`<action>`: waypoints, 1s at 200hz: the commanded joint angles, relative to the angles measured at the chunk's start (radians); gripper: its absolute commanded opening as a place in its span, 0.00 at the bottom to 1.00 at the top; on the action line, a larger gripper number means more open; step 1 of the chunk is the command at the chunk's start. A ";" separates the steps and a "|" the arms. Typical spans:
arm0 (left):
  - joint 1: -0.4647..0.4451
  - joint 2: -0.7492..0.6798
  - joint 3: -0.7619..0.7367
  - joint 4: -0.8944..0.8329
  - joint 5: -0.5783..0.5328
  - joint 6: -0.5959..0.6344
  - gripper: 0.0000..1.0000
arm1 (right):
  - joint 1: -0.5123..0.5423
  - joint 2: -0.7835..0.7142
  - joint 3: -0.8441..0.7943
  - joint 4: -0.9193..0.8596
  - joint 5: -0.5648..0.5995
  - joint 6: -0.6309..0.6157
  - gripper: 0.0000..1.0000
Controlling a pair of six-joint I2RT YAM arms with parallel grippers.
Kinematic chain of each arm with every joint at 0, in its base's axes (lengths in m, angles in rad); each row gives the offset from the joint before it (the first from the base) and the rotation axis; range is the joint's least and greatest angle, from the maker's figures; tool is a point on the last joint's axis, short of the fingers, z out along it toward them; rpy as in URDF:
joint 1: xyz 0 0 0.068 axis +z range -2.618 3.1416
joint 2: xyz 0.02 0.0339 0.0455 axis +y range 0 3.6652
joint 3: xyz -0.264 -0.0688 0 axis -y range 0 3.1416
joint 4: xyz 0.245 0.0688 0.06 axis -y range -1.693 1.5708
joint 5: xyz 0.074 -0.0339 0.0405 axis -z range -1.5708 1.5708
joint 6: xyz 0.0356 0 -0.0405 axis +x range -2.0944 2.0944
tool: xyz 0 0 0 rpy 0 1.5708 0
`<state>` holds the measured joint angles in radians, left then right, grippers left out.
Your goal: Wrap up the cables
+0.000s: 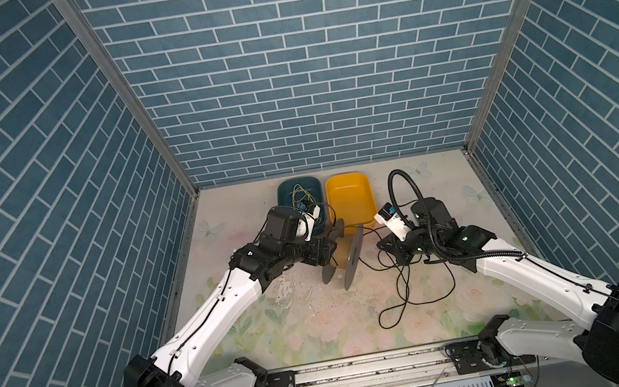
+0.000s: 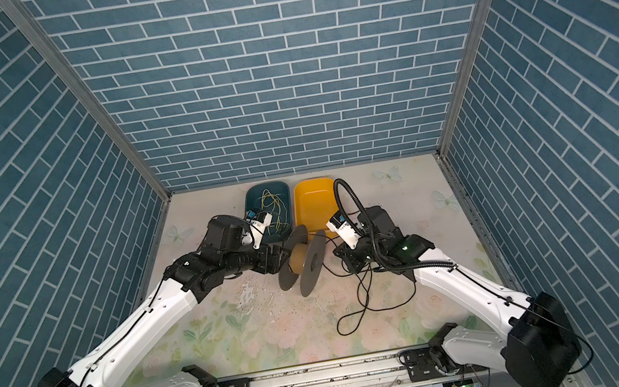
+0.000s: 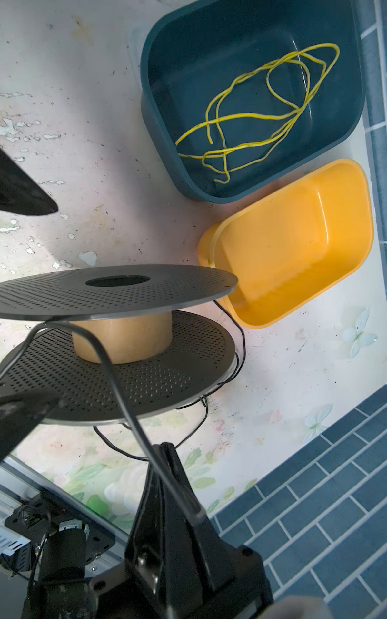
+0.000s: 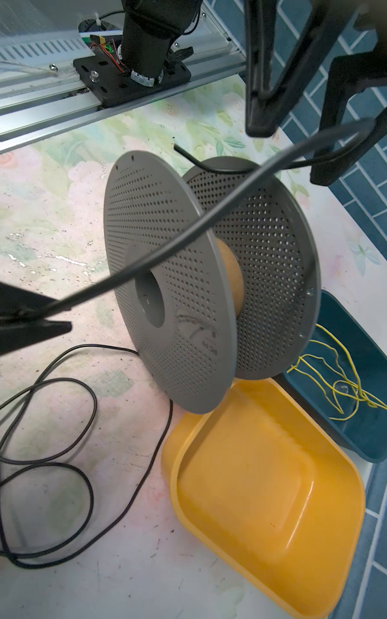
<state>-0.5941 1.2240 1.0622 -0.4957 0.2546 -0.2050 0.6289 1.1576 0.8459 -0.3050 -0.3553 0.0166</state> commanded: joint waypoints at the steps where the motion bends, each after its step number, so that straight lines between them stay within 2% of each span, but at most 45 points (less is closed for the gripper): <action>1: 0.002 0.019 0.025 0.006 -0.010 0.041 0.83 | -0.001 -0.005 0.045 -0.090 -0.006 -0.039 0.00; 38: 0.002 0.080 0.117 -0.032 -0.026 0.094 0.80 | 0.006 0.025 0.114 -0.215 0.065 -0.061 0.00; 74: 0.002 0.126 0.136 -0.011 -0.011 0.099 0.77 | 0.012 0.064 0.155 -0.240 0.130 -0.086 0.00; 118: 0.002 0.153 0.129 0.038 -0.017 0.127 0.71 | 0.022 0.108 0.228 -0.308 0.125 -0.149 0.00; 163: 0.000 0.186 0.124 0.063 0.006 0.130 0.62 | 0.029 0.137 0.263 -0.322 0.155 -0.162 0.00; 200: -0.001 0.177 0.086 0.099 0.002 0.133 0.61 | 0.032 0.170 0.279 -0.319 0.156 -0.178 0.00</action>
<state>-0.5941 1.4067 1.1736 -0.4370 0.2535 -0.0887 0.6544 1.3048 1.0603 -0.6003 -0.2104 -0.1005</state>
